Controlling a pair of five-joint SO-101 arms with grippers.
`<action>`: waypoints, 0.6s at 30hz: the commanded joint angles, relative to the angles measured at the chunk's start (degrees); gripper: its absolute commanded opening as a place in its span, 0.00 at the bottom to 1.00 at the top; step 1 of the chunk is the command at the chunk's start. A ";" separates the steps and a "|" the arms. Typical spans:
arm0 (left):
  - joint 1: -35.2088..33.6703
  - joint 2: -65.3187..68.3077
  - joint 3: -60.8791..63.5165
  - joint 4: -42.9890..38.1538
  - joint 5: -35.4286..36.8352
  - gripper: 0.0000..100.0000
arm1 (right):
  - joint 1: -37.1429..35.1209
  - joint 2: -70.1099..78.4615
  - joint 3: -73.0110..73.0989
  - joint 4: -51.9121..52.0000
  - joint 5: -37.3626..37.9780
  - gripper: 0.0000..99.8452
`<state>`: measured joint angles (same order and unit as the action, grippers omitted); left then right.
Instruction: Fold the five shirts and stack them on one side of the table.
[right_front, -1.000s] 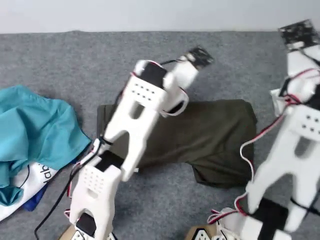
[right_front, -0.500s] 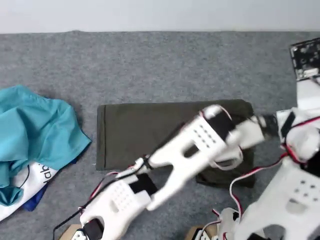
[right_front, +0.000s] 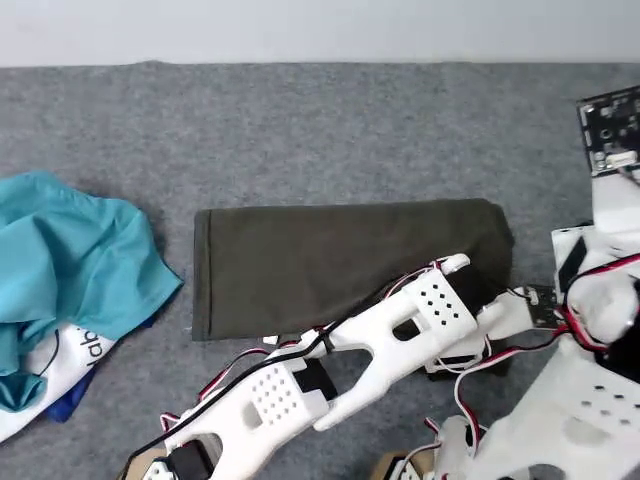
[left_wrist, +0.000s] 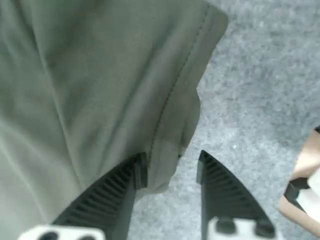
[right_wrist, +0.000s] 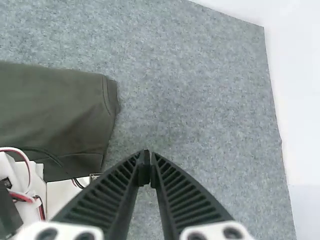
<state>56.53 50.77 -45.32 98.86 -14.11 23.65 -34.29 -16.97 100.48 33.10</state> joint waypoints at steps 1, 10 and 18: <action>0.09 -0.26 -1.01 0.18 0.18 0.17 | 0.40 -0.57 -3.08 1.89 -3.25 0.01; -0.09 6.95 -2.07 -0.97 0.18 0.16 | 0.31 -0.57 -3.08 1.89 -4.75 0.01; -2.81 9.05 -14.20 0.97 -0.26 0.00 | 0.31 -0.48 -3.08 1.89 -4.84 0.01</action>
<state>55.82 60.26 -54.55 99.21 -14.02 23.65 -34.29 -16.97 100.48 28.79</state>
